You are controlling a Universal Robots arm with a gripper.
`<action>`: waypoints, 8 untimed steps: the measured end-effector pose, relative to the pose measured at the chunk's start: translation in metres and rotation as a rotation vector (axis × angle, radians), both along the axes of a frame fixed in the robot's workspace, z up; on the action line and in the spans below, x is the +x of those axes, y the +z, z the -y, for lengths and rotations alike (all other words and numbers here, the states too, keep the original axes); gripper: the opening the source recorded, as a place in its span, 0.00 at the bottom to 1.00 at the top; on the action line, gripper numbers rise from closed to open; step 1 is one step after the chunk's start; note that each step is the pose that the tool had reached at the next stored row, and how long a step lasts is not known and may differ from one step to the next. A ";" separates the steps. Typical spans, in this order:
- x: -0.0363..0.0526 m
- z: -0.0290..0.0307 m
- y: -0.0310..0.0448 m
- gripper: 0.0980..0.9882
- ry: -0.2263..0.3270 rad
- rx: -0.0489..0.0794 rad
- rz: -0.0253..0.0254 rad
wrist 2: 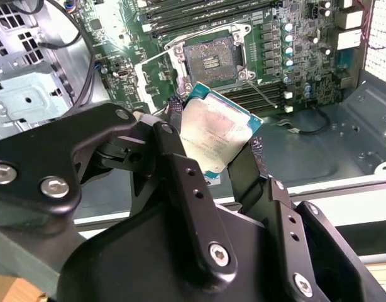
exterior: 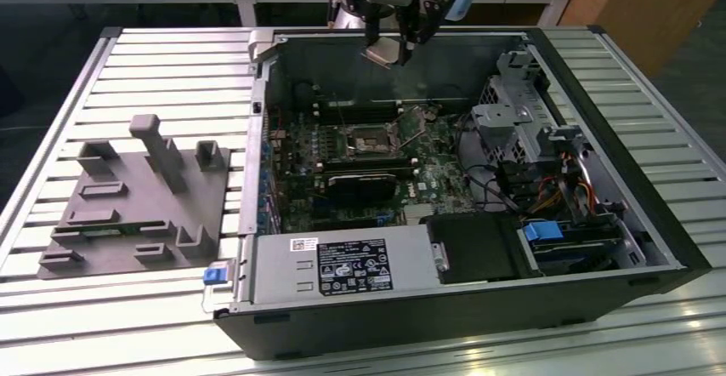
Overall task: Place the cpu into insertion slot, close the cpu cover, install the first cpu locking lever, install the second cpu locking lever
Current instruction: 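Place the cpu into insertion slot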
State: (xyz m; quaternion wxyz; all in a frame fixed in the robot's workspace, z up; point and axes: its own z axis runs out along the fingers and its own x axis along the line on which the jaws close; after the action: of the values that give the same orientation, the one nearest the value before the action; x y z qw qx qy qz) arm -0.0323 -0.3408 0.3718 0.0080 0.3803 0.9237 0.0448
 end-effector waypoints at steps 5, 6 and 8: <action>0.0000 0.0000 -0.0002 0.50 -0.038 0.000 0.0000; 0.0000 -0.0001 -0.0002 0.50 -0.045 0.000 -0.0001; 0.0000 -0.0001 -0.0003 0.50 -0.061 0.000 0.0000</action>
State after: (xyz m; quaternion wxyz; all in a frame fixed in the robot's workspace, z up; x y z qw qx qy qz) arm -0.0323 -0.3407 0.3715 0.0094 0.4084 0.9117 0.0445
